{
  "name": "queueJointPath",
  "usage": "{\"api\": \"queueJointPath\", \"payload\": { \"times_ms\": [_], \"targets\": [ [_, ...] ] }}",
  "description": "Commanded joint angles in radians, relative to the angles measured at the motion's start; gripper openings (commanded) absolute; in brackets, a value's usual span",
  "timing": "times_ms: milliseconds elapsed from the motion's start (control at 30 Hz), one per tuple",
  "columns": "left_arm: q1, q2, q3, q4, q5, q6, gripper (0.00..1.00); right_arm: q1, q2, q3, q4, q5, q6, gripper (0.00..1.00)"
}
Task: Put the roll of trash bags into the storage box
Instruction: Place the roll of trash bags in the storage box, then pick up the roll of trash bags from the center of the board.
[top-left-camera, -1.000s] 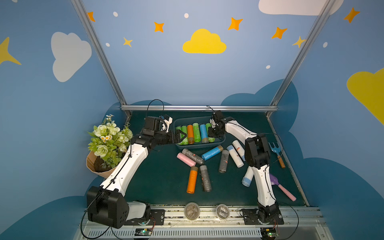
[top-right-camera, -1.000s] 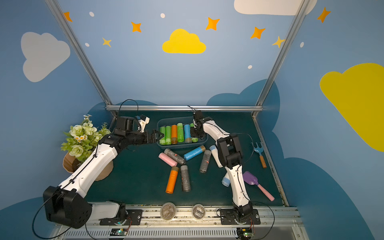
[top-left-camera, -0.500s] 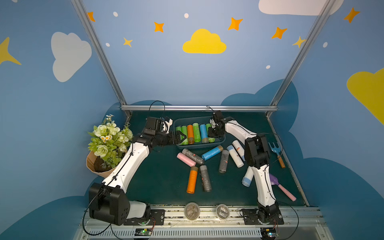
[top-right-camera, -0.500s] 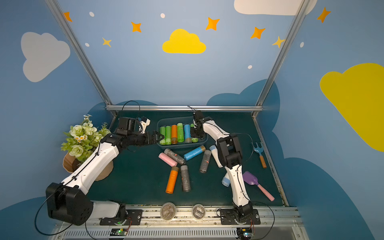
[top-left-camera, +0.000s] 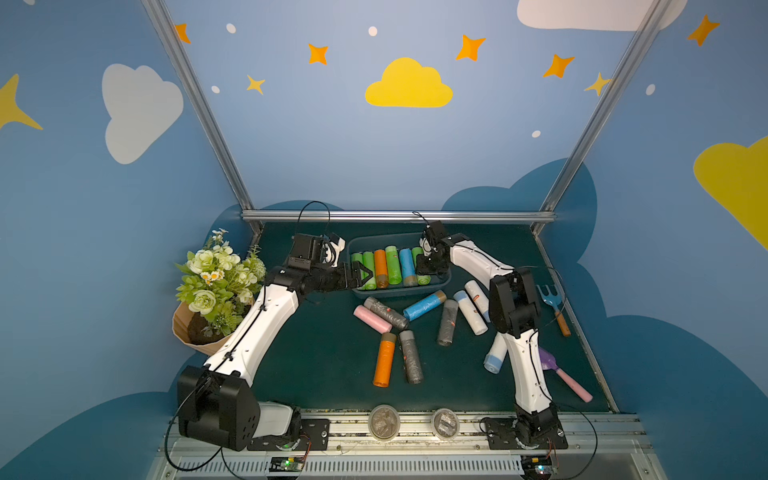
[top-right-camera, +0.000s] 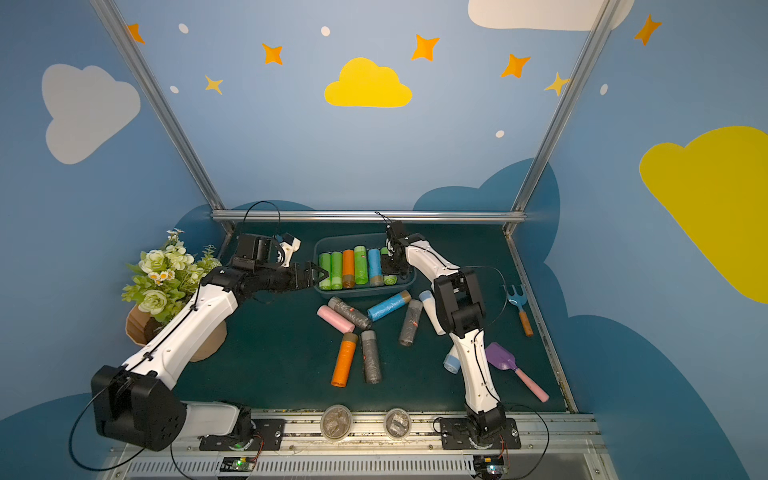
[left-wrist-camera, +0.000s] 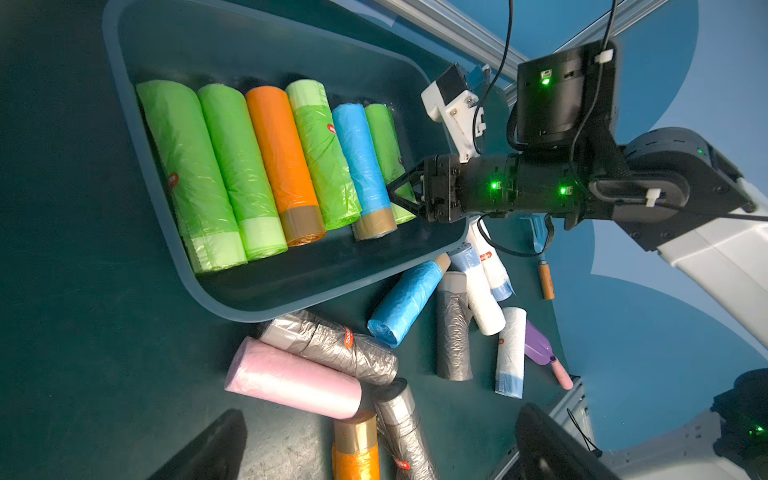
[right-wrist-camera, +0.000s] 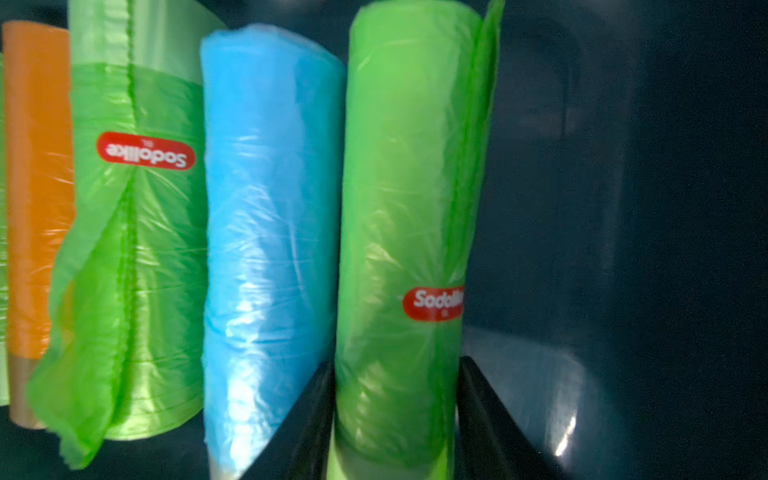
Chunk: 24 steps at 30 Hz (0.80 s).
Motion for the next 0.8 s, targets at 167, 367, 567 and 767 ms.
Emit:
{"api": "queueJointPath", "payload": {
  "times_ms": [167,367,567,767],
  "targets": [
    [-0.008,0.015,0.034,-0.027,0.008,0.011,1.0,0.001,-0.094,-0.004,-0.017,0.019,-0.023,0.47],
    [-0.019,0.044,0.059,-0.078,-0.011,0.019,1.0,0.005,-0.14,-0.035,-0.017,0.025,-0.03,0.48],
    [-0.049,0.037,0.064,-0.096,-0.038,0.034,1.0,0.03,-0.236,-0.14,0.012,0.03,-0.028,0.49],
    [-0.087,0.028,0.084,-0.152,-0.083,0.06,1.0,0.078,-0.416,-0.365,0.087,0.0,0.0,0.51]
  ]
}}
